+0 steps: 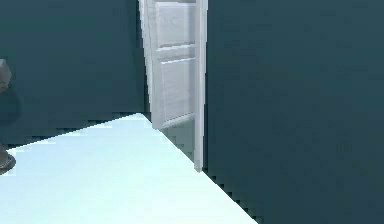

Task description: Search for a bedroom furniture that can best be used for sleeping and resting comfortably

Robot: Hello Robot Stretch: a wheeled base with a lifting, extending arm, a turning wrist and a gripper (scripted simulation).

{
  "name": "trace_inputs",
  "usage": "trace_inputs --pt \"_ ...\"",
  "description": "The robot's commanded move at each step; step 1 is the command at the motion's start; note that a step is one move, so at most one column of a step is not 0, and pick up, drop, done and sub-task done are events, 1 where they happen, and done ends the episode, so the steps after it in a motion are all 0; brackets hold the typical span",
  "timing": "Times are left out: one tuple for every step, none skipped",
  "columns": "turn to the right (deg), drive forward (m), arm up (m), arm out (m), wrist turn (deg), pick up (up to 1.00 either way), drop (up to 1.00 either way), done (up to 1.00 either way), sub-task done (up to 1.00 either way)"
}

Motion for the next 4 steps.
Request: trace_inputs --pt "9.0 0.0 0.0 0.0 0.0 0.0 0.0 0.0 0.0" --pt "3.0 0.0 0.0 0.0 0.0 0.0 0.0 0.0 0.0" --pt "0.0 0.3 0.0 0.0 0.0 0.0 0.0 0.0 0.0" --pt "-45.0 0.0 0.0 0.0 0.0 0.0 0.0 0.0 0.0"
